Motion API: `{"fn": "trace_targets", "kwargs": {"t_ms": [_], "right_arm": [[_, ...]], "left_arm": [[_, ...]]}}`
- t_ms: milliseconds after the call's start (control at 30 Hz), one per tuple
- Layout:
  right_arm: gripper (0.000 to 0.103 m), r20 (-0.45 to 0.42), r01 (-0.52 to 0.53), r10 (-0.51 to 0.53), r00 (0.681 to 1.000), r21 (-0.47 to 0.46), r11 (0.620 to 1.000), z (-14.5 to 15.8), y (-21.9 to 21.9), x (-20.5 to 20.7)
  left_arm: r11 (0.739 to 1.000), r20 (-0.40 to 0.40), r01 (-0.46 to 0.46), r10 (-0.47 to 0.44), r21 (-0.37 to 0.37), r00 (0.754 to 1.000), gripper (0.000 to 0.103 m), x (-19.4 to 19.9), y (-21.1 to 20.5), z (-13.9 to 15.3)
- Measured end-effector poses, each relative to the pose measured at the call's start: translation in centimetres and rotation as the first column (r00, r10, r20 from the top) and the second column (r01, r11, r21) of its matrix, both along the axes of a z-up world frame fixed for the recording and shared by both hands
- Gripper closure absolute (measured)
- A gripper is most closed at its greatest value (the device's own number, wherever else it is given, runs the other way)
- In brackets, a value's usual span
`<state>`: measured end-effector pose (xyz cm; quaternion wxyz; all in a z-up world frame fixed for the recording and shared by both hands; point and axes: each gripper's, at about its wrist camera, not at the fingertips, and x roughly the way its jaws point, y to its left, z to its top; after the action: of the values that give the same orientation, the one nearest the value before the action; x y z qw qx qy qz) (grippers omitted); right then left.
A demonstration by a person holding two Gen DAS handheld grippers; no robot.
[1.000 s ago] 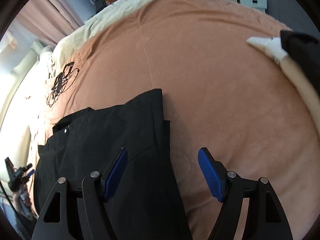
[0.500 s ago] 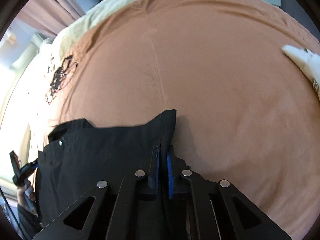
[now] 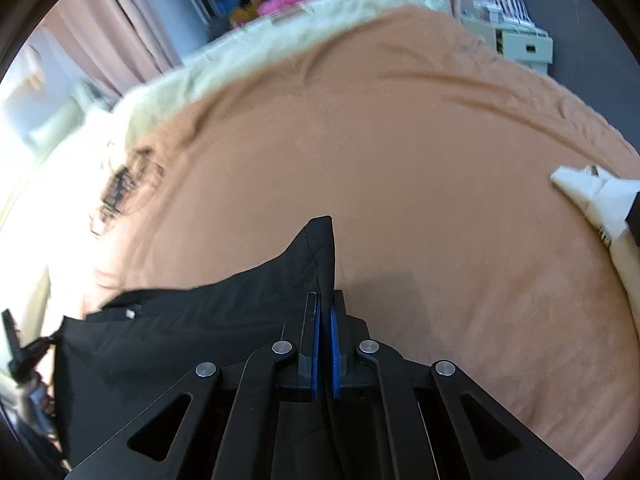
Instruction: Fold large clothes
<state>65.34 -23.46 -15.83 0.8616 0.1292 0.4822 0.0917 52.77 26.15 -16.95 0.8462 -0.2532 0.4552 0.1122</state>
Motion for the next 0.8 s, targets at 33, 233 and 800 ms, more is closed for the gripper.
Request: {"fn": "trace_targets", "kwargs": {"t_ms": [33, 233, 800], "right_arm": [[0.095, -0.032, 0.004, -0.005, 0.999, -0.022, 1.0, -0.7, 0.1, 0.4], [0.047, -0.006, 0.023, -0.024, 1.0, -0.06, 0.998, 0.9, -1.1, -1.8], [0.047, 0.027, -0.115, 0.117, 0.993, -0.064, 0.991, 4.7, 0.0, -14.0]], "left_arm": [[1.0, -0.007, -0.009, 0.009, -0.017, 1.0, 0.099, -0.2, 0.2, -0.1], [0.999, -0.008, 0.017, -0.017, -0.033, 1.0, 0.098, -2.7, -0.3, 1.0], [0.997, 0.077, 0.06, -0.064, 0.052, 0.995, 0.032, -14.1, -3.1, 5.8]]}}
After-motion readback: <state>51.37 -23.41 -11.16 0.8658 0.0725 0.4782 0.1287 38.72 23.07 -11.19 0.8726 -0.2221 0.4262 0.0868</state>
